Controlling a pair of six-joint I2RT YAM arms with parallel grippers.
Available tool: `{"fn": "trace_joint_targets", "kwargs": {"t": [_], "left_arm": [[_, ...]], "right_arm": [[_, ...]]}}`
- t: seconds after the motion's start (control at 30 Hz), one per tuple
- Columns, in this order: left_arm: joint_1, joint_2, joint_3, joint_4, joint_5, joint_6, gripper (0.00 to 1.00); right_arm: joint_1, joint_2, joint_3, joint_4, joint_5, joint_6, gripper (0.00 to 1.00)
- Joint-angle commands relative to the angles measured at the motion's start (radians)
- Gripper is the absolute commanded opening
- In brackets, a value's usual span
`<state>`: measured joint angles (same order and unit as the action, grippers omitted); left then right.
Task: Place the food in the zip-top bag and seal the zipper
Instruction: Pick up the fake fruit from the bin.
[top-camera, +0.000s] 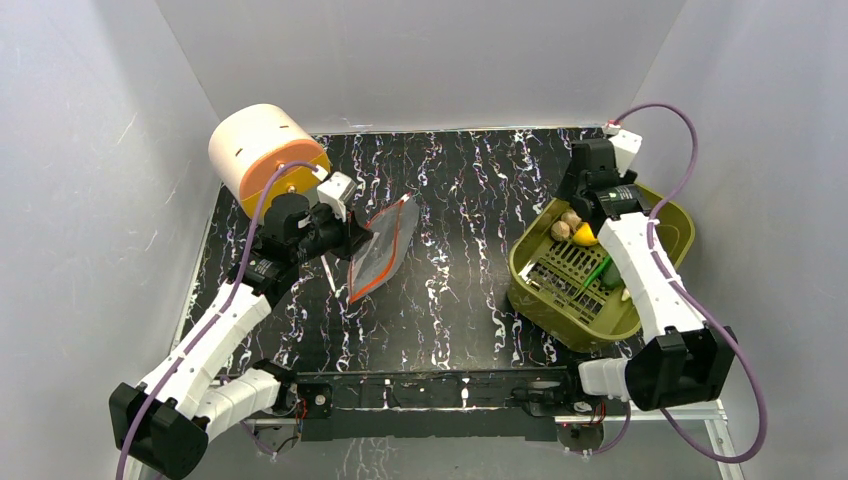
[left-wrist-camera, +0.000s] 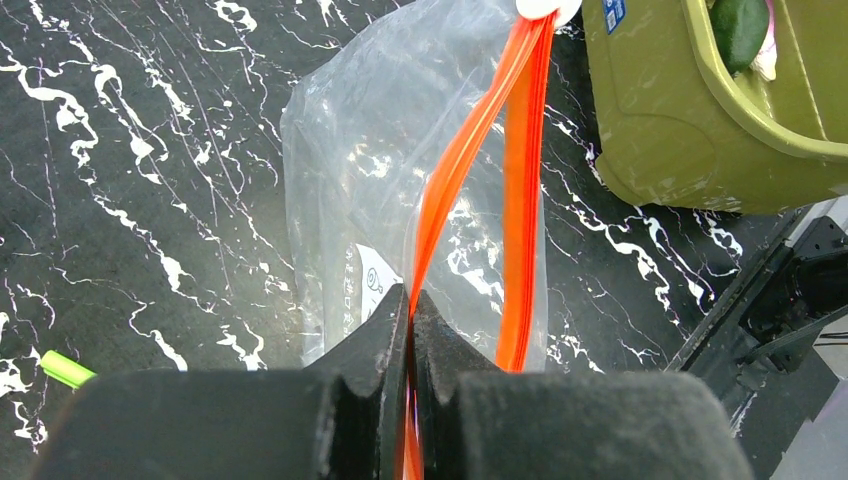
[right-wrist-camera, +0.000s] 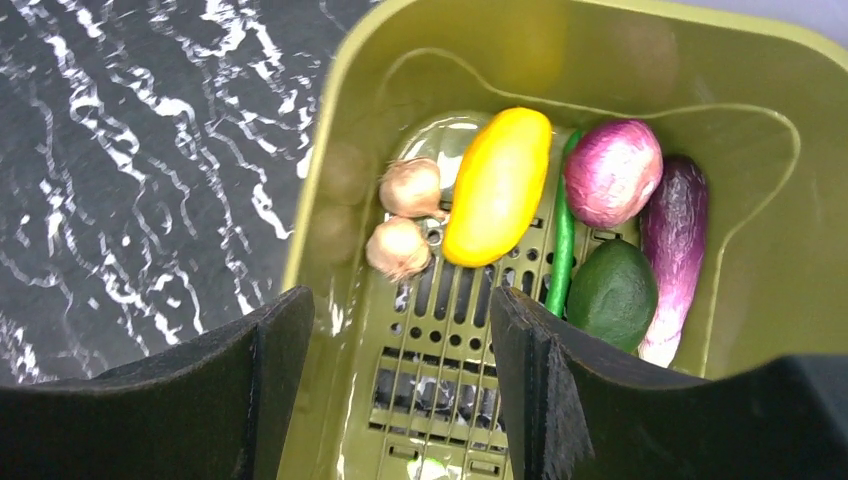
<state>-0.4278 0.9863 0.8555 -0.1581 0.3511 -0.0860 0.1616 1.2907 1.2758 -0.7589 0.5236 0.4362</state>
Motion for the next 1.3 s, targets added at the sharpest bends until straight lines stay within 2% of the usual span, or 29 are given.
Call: {"fn": "trace_joint_targets", "kwargs": {"t": [0.0,0.2,0.43,0.53,0.8,1.27], "left_arm": [[-0.005,-0.027,0.001,0.011,0.031,0.006,0.00],[-0.005,-0.043,-0.004,0.017,0.030,0.008,0.00],[-0.005,-0.041,-0.002,0.017,0.030,0.008,0.00],[-0.005,-0.041,-0.005,0.023,0.036,0.003,0.00],[-0.005,-0.037,0.000,0.012,0.042,0.012,0.00],[-0.005,-0.043,-0.001,0.006,0.010,0.017,0.00]], "right_arm": [[-0.107,-0.027,-0.062,0.180,-0.032,0.040,0.63],[-0.213,0.003,-0.189,0.311,0.013,0.118,0.63],[-0.283,0.066,-0.264,0.400,-0.061,0.209,0.66],[-0.315,0.072,-0.312,0.482,-0.147,0.228,0.67],[-0.346,0.130,-0.336,0.493,-0.166,0.315,0.74],[-0.364,0.205,-0.340,0.497,-0.182,0.356,0.72]]}}
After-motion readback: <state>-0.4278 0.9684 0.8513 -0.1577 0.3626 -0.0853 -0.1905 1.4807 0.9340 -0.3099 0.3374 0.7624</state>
